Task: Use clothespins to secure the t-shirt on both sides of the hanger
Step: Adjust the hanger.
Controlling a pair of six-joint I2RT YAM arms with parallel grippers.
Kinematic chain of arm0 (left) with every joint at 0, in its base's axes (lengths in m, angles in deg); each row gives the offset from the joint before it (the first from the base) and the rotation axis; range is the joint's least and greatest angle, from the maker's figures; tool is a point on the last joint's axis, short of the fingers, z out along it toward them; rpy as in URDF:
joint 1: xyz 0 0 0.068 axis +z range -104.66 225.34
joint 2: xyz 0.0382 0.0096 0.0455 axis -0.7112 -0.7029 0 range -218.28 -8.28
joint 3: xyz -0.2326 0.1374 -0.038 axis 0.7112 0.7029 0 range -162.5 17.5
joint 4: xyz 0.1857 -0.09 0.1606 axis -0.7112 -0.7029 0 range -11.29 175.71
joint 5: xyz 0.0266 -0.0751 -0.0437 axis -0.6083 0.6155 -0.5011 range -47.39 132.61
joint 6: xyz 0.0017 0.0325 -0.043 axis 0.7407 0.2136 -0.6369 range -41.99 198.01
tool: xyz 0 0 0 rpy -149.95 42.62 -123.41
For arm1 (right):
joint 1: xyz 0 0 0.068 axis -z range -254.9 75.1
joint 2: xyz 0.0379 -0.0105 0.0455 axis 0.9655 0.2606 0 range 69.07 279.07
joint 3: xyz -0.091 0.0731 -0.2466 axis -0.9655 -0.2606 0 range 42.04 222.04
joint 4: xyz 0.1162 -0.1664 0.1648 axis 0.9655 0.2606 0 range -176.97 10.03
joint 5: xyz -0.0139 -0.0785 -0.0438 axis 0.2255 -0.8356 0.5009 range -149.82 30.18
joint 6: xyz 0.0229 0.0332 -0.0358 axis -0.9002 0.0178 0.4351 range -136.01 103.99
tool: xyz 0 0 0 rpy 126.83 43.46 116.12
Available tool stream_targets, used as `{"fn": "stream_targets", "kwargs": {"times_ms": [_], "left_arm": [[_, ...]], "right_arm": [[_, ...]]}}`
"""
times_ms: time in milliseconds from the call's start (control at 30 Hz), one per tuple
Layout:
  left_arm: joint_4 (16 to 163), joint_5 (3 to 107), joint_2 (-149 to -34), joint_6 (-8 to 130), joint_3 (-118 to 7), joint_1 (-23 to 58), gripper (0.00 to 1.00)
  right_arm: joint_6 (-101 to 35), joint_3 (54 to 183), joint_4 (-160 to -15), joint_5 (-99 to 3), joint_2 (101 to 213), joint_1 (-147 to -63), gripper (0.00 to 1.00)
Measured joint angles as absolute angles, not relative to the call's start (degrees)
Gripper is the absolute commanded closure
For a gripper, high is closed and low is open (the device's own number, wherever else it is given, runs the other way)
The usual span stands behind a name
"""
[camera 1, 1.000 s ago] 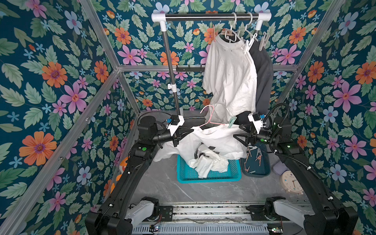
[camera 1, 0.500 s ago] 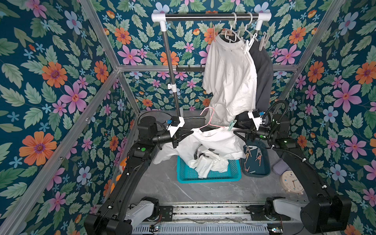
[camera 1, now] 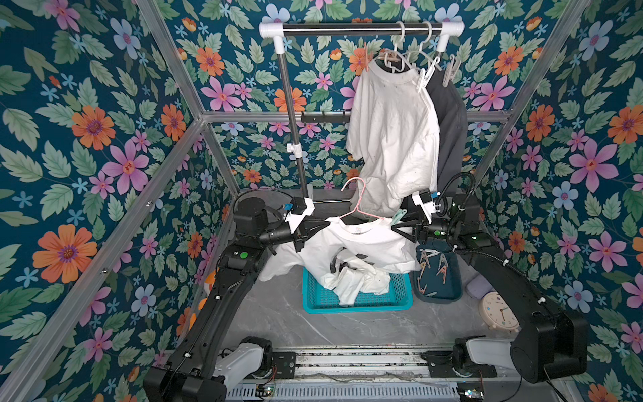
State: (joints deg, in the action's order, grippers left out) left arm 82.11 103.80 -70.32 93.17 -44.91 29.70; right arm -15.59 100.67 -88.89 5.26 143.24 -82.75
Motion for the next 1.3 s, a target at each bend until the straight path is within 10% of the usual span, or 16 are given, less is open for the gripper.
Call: {"fn": "stream_targets", "kwargs": {"times_ms": [533,867,1300], "left_arm": [[82.92,100.35,-71.02,94.46,-44.28,29.87,0.99],[83.4,98.51,-71.46,94.57,-43.12,29.85,0.34],[82.61,96.54,-73.31,94.59,-41.88,32.23,0.27]], "right_arm": [[-15.39,99.12,-87.4,6.33,138.59,-82.97,1.0],[-15.45,101.2,-86.26,5.15,137.32,-82.29,1.0],[-17.16,103.62,-87.16,3.4,133.49,-77.92,1.0]]}}
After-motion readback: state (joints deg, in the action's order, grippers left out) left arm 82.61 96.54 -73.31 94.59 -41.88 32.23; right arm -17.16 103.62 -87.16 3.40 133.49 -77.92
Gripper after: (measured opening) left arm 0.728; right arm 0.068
